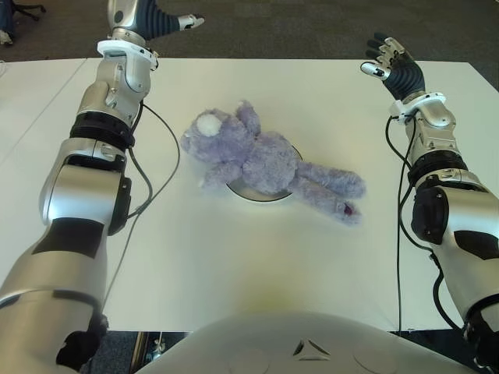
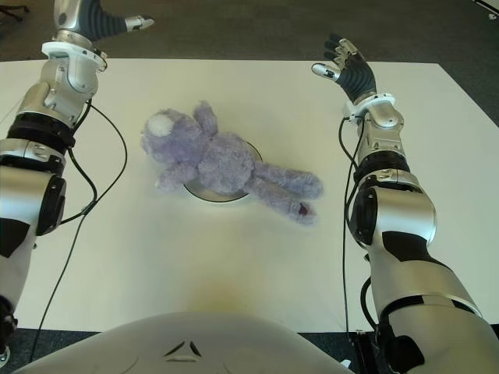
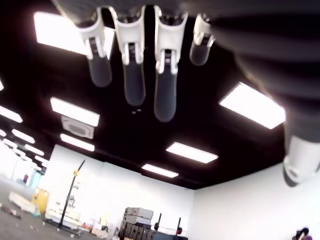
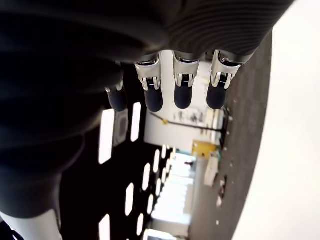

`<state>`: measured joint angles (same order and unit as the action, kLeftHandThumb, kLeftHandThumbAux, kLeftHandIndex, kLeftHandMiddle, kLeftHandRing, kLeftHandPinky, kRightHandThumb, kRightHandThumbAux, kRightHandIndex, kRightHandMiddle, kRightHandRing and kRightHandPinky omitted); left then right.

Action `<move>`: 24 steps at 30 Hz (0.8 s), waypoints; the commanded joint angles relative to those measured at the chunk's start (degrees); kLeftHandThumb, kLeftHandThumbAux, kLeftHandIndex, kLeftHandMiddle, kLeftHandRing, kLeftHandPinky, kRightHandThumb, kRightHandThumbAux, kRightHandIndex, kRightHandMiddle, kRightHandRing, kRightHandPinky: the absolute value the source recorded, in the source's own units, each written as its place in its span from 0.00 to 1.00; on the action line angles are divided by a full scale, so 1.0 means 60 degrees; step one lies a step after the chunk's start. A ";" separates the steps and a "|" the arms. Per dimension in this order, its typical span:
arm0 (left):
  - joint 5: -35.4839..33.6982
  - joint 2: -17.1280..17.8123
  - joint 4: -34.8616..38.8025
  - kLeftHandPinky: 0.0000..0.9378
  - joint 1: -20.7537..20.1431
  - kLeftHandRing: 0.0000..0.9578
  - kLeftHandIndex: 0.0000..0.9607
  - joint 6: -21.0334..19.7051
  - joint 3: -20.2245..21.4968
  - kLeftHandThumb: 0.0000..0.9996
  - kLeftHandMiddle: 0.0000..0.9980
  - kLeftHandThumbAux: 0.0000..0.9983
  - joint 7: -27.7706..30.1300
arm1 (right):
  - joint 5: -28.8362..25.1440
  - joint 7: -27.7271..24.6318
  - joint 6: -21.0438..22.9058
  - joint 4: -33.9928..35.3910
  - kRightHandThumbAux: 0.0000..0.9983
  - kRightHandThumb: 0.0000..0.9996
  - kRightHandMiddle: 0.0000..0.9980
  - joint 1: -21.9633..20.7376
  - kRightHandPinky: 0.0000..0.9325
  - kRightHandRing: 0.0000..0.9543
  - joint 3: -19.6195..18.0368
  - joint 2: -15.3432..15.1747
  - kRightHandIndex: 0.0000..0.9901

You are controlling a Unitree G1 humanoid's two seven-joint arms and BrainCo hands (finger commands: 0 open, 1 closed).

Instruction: Put the doll into the plate.

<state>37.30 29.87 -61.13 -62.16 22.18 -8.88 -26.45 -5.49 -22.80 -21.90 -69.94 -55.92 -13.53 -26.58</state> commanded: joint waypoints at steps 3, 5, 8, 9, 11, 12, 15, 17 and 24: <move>-0.1578 -0.0336 -0.1053 0.06 0.0131 0.04 0.02 0.0953 0.0716 0.00 0.06 0.60 0.0628 | -0.0441 0.0235 -0.0181 -0.0318 0.77 0.00 0.00 -0.0197 0.00 0.00 -0.0554 0.0235 0.02; -0.2016 -0.0500 -0.1200 0.07 0.0430 0.04 0.02 0.1290 0.0938 0.00 0.05 0.62 0.0713 | -0.0542 0.0262 -0.0141 -0.0378 0.78 0.00 0.00 -0.0235 0.00 0.00 -0.0691 0.0297 0.02; -0.2574 -0.0844 -0.1420 0.04 0.1045 0.02 0.02 0.1811 0.1247 0.00 0.03 0.66 0.0499 | -0.0738 0.0308 -0.0009 -0.0503 0.80 0.00 0.01 -0.0300 0.00 0.00 -0.0958 0.0434 0.02; -0.2706 -0.0925 -0.1461 0.04 0.1138 0.01 0.02 0.1930 0.1314 0.00 0.03 0.67 0.0481 | -0.0762 0.0330 0.0014 -0.0531 0.80 0.00 0.01 -0.0314 0.00 0.00 -0.0994 0.0469 0.03; -0.3074 -0.1187 -0.1531 0.03 0.1319 0.01 0.02 0.2206 0.1520 0.00 0.02 0.67 0.0540 | -0.0796 0.0398 0.0068 -0.0599 0.80 0.00 0.01 -0.0334 0.00 0.00 -0.1066 0.0554 0.03; -0.3388 -0.1442 -0.1618 0.03 0.1427 0.00 0.02 0.2340 0.1722 0.00 0.01 0.67 0.0708 | -0.0778 0.0531 0.0068 -0.0665 0.80 0.00 0.01 -0.0310 0.00 0.00 -0.1083 0.0702 0.03; -0.3855 -0.1760 -0.1759 0.00 0.1562 0.00 0.01 0.2536 0.1976 0.00 0.00 0.66 0.0980 | -0.0732 0.0733 0.0050 -0.0757 0.80 0.00 0.01 -0.0273 0.00 0.00 -0.1102 0.0921 0.02; -0.4079 -0.1938 -0.1842 0.00 0.1716 0.00 0.00 0.2643 0.2078 0.00 0.00 0.65 0.1151 | -0.0690 0.0880 0.0000 -0.0800 0.80 0.00 0.01 -0.0205 0.00 0.00 -0.1103 0.1071 0.02; -0.5383 -0.3022 -0.2142 0.00 0.2955 0.00 0.00 0.3051 0.2929 0.00 0.00 0.60 0.2467 | -0.0609 0.1839 -0.0523 -0.0887 0.78 0.00 0.00 0.0578 0.00 0.00 -0.1178 0.1780 0.01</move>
<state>8.86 14.28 -72.40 -48.86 40.24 6.17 -15.37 -9.18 -14.29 -23.45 -74.30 -56.12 -20.00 -18.04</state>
